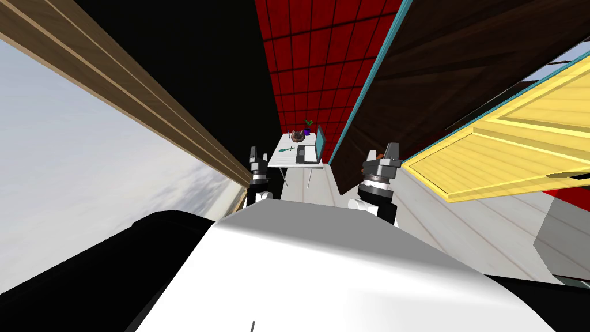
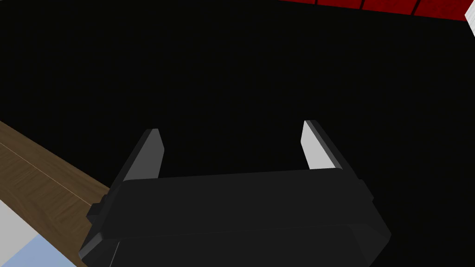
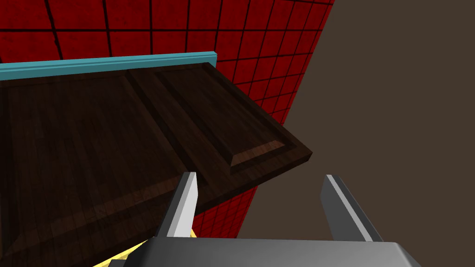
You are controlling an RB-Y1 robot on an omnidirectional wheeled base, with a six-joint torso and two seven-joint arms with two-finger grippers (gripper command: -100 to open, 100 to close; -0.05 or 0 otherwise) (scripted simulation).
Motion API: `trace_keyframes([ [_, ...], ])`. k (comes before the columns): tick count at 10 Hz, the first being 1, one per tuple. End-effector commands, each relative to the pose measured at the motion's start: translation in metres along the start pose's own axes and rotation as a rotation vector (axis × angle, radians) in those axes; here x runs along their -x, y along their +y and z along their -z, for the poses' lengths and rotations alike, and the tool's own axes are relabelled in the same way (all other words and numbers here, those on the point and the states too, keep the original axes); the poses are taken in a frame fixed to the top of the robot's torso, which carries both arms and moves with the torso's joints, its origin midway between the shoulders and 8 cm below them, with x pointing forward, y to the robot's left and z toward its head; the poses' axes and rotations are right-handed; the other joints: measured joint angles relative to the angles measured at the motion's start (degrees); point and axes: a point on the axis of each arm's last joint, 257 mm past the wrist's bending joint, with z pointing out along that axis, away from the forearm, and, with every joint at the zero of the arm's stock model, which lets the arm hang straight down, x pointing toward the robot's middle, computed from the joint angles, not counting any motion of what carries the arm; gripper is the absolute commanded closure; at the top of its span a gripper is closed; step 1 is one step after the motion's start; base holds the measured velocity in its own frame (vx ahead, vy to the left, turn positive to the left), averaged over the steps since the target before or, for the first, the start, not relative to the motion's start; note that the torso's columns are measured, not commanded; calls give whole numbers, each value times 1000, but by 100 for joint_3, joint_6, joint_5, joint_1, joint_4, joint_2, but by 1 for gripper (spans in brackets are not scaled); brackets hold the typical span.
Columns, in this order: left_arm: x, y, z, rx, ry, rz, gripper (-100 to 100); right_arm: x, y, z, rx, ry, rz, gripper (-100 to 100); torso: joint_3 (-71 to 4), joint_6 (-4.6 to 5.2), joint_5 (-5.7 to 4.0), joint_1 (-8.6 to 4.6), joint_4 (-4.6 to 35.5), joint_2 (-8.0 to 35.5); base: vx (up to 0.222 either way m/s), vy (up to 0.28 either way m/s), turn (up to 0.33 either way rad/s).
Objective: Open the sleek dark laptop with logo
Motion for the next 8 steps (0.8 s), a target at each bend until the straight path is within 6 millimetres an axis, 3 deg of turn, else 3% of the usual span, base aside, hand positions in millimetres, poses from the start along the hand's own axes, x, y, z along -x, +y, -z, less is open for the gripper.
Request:
trace_keyframes([
  [1,0,0,0,0,0,0,0,0,0,0,0,0,0,0,-467,0,0,0,235,232,0,0,0],
  [8,0,0,0,0,0,0,0,0,0,0,0,0,0,0,-6227,0,0,0,3114,3116,0,0,0],
])
